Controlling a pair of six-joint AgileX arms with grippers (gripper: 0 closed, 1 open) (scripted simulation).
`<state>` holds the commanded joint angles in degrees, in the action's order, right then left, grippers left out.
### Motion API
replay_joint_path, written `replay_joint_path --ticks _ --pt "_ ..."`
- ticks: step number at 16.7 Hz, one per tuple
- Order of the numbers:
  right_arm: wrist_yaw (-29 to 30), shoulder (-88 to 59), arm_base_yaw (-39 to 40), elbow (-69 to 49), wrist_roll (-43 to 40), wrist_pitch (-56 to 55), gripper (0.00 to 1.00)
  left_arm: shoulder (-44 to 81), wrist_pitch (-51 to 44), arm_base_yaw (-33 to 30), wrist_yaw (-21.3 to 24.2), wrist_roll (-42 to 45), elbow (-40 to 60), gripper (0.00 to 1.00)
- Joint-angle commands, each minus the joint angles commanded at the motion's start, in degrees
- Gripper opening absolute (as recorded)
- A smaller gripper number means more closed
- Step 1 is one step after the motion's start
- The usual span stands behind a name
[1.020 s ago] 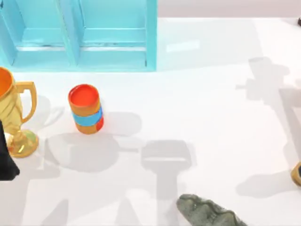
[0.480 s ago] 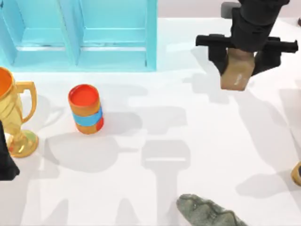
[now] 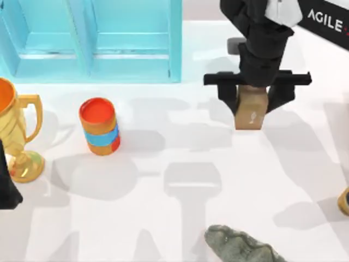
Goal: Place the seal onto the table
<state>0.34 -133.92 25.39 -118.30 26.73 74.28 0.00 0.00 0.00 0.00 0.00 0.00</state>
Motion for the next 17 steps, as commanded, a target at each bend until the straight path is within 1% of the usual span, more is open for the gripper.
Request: replay_joint_path --ticks 3,10,14,17 --pt "0.0 0.0 -0.3 0.9 0.1 -0.8 0.0 0.0 0.0 0.0 0.0 0.0 0.0 1.0" --pt "0.0 -1.3 0.0 7.5 0.1 -8.9 0.0 0.0 0.0 0.0 0.0 0.0 0.0 1.0" --pt "0.0 -1.5 0.1 7.7 0.1 -9.2 0.0 0.0 0.0 0.0 0.0 0.0 0.0 1.0" --pt "0.0 -1.5 0.1 7.7 0.1 -9.2 0.23 0.0 0.0 0.0 0.0 0.0 0.0 1.0"
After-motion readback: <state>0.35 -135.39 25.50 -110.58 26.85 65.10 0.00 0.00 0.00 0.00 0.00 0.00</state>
